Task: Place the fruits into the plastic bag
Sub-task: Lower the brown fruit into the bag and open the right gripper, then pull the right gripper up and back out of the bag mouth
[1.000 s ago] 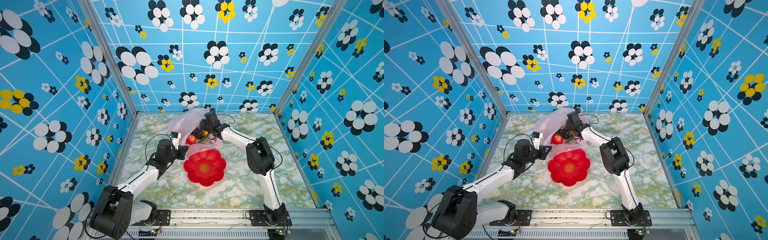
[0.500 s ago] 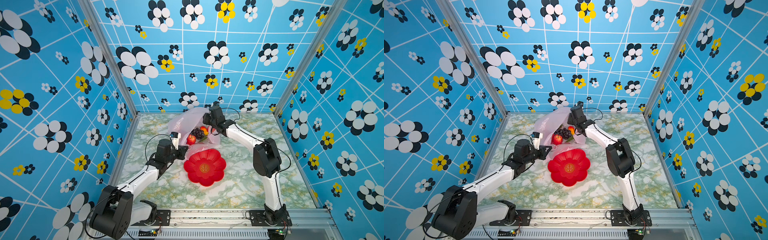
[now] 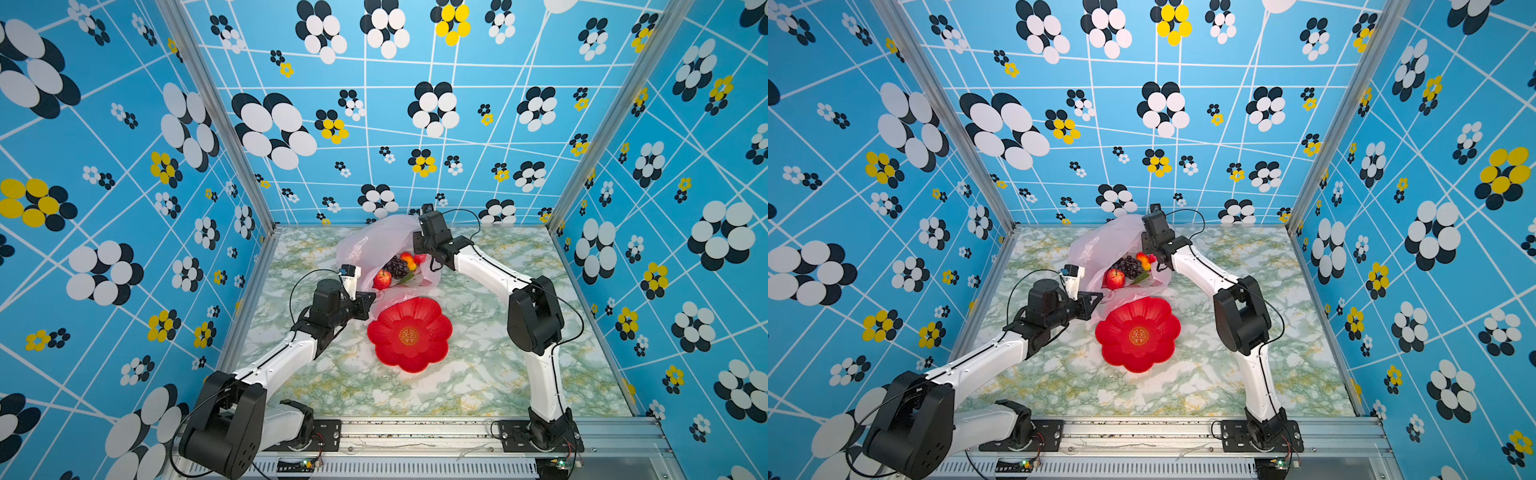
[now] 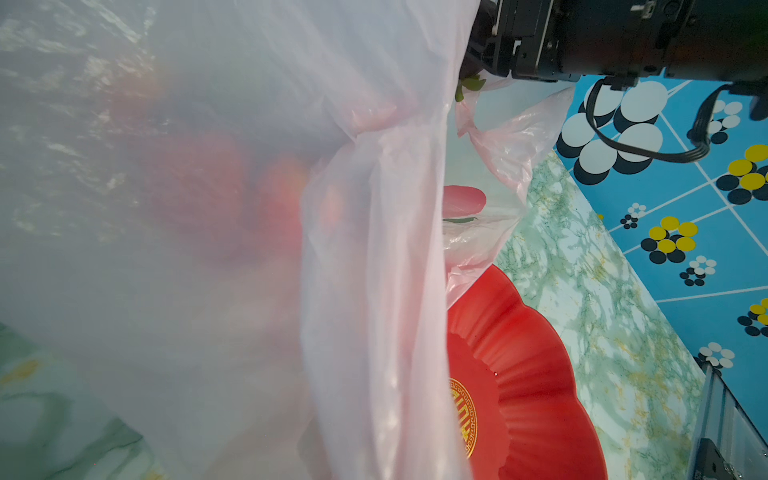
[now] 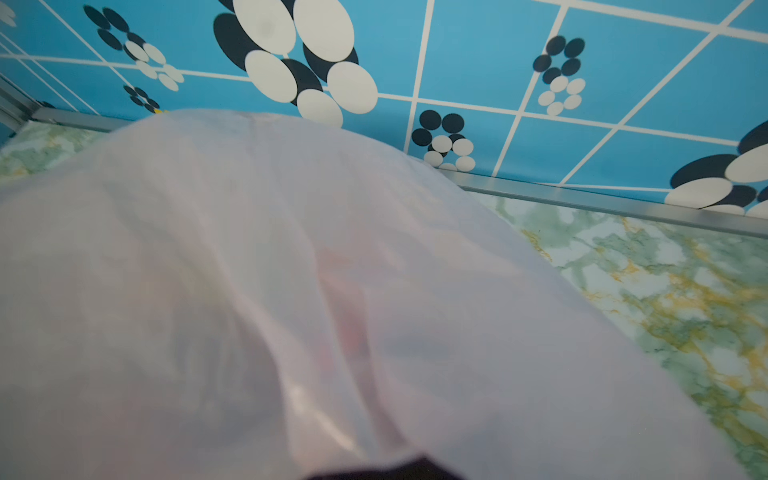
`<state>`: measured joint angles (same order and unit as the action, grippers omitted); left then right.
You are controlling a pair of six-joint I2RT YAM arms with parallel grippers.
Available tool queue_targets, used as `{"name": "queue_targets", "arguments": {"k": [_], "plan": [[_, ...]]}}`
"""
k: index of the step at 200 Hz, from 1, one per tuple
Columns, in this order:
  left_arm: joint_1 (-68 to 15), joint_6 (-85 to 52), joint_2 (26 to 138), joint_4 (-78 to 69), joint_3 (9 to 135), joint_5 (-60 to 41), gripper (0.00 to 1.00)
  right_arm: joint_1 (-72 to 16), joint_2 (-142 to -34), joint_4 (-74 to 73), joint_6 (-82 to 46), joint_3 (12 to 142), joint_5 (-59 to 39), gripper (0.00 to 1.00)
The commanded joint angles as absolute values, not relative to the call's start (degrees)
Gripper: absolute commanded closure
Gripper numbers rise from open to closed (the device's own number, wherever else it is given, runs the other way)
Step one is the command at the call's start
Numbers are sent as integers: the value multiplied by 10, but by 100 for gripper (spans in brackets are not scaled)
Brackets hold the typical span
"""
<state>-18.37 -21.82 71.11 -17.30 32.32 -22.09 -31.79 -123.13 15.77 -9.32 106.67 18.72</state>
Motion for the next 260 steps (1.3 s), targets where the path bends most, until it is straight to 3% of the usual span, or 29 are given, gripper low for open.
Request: {"name": "queue_targets", "arguments": {"k": [1, 29, 80, 110, 260], "plan": [[-179, -223, 701, -184, 321, -225, 100, -322, -1210, 175, -3, 1090, 230, 55], [-179, -222, 702, -184, 320, -226, 100, -338, -1217, 139, 102, 1085, 223, 55], [-178, -224, 702, -185, 320, -227, 100, -362, -1214, -59, 357, 972, 142, 52], [-176, -226, 705, -185, 320, -229, 100, -363, -1240, -68, 433, 988, 130, 47], [-160, -240, 717, -192, 320, -240, 100, -351, -1410, 72, 449, 1218, 108, 38]]}}
